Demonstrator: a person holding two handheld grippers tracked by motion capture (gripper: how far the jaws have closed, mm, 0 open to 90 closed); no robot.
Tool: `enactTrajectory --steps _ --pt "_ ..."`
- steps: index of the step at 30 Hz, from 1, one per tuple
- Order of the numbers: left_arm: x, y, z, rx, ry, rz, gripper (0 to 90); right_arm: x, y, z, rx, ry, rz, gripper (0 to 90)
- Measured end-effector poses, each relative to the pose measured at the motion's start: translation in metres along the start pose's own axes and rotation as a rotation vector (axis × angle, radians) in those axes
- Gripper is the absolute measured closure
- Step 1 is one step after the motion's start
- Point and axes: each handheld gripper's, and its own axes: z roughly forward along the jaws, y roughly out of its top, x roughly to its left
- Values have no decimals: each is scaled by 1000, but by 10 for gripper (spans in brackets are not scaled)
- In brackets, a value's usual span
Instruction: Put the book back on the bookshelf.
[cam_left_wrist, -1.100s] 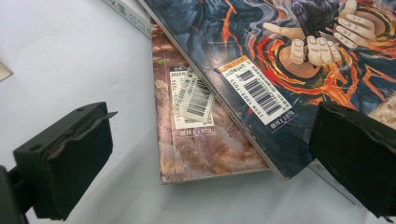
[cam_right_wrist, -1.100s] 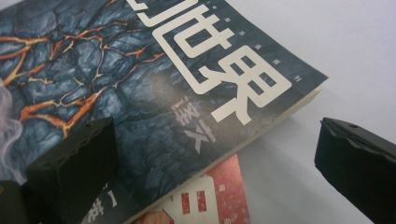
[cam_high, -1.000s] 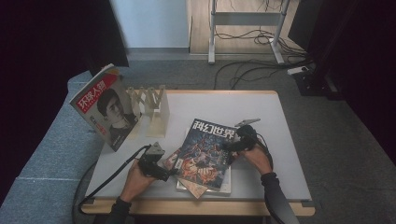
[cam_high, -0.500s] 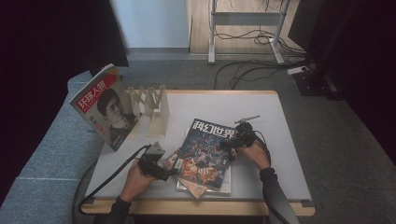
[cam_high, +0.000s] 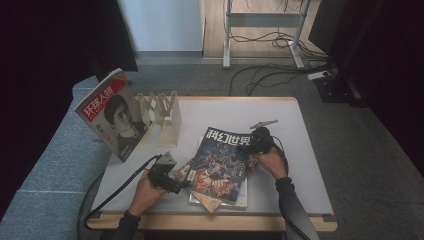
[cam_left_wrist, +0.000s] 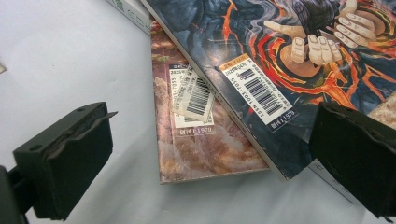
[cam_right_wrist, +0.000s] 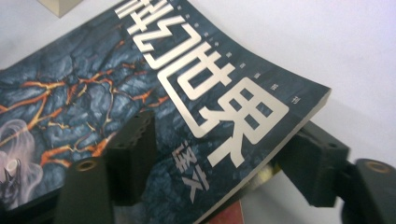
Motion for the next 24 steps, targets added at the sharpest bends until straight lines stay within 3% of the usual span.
enactTrajectory --steps 7,11,15,20,24 --pt "0 0 0 -2 3 2 0 4 7 -5 -22 -43 -31 598" --pt "0 0 0 -8 -2 14 0 8 12 -12 -16 -51 -53 696" --pt "1 0 0 -11 -7 31 0 14 17 -18 -26 -47 -73 752" --pt "0 4 -1 7 -6 14 13 21 23 -27 -56 -24 -93 781" --pt "-2 12 -3 22 -15 10 39 29 29 -32 -69 -23 -136 790"
